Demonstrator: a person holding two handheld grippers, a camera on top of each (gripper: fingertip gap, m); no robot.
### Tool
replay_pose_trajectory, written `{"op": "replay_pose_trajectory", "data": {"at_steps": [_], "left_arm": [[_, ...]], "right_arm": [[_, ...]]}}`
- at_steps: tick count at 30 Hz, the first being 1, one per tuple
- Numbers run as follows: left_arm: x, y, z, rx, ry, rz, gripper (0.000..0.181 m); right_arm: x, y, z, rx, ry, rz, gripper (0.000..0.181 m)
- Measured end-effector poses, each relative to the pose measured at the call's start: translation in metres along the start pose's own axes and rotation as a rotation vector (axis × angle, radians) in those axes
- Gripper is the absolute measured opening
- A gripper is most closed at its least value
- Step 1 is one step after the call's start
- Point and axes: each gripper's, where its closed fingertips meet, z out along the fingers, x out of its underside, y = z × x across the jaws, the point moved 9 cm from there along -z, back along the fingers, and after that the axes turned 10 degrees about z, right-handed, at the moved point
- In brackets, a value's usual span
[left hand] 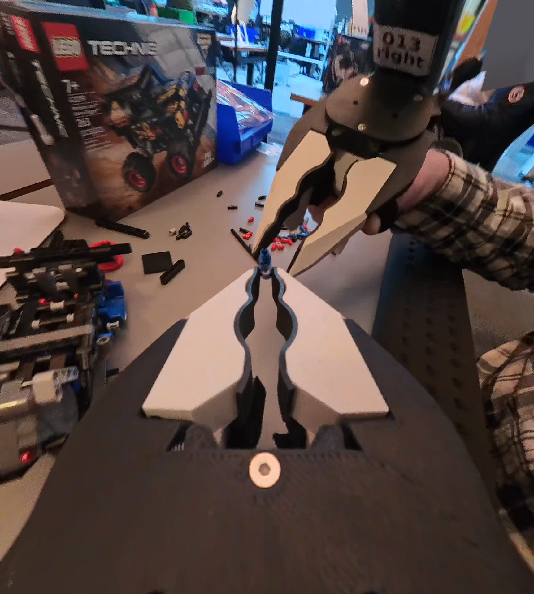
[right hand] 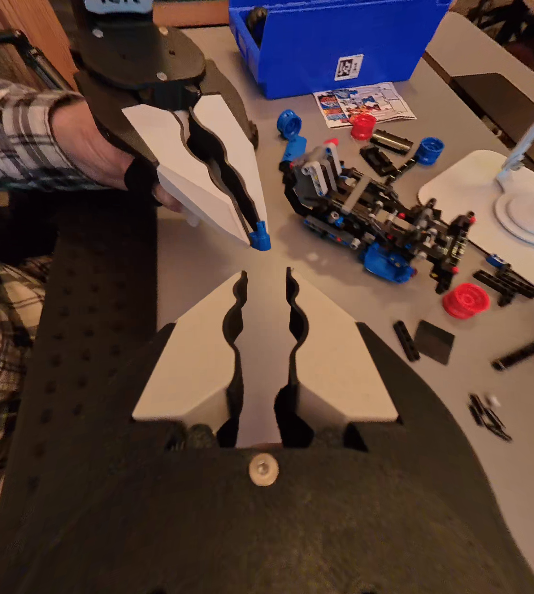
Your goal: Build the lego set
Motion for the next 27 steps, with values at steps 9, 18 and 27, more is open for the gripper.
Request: {"op": "replay_pose_trajectory", "data": {"at_steps": [9, 18, 27], "left_arm": [[0.013, 0.016, -0.034, -0.003, -0.171, -0.176, 0.005], [0.018, 0.024, -0.052, 0.015, -0.208, -0.229, 0.005], [0.02, 0.025, -0.054, 0.121, -0.237, -0.27, 0.006]], "right_arm": [[-0.027, 0.0, 0.039, -0.132, -0.054, 0.103, 0.02], [-0.039, -0.003, 0.053, -0.33, -0.181, 0.262, 0.015], [-0.043, 0.002, 0.054, -0.346, -0.225, 0.2, 0.005]]}}
